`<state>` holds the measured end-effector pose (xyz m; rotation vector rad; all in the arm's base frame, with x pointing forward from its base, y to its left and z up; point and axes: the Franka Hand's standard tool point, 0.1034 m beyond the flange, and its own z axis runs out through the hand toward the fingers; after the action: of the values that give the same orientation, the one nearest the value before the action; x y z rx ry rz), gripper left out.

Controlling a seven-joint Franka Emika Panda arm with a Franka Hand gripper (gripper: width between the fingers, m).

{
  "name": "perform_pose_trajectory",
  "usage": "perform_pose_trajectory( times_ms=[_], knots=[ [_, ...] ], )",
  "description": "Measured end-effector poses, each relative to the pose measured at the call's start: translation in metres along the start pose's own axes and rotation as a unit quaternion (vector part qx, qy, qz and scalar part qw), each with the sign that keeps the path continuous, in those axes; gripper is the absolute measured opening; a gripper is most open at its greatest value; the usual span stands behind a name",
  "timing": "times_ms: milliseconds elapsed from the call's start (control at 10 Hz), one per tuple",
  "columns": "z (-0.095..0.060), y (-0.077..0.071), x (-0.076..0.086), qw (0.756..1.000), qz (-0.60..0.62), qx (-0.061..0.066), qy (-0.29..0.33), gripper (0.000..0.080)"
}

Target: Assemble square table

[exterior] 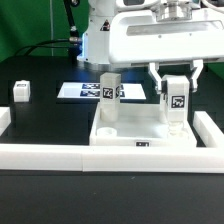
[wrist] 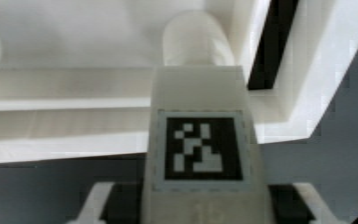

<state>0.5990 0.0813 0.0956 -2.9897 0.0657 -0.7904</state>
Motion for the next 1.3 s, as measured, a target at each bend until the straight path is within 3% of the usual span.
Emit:
perform_pose_trajectory(
  times_ms=[700,1000,1300],
  knots=[
    [0.000,0.000,0.000,1.000,-0.001,-0.001,0.004,0.0291],
    [0.006,-0.003,0.009,0.999,-0.008,-0.014,0.046,0.0291],
    [0.007,-0.014,0.010,0.998,-0.017,-0.013,0.058,0.0291]
  ],
)
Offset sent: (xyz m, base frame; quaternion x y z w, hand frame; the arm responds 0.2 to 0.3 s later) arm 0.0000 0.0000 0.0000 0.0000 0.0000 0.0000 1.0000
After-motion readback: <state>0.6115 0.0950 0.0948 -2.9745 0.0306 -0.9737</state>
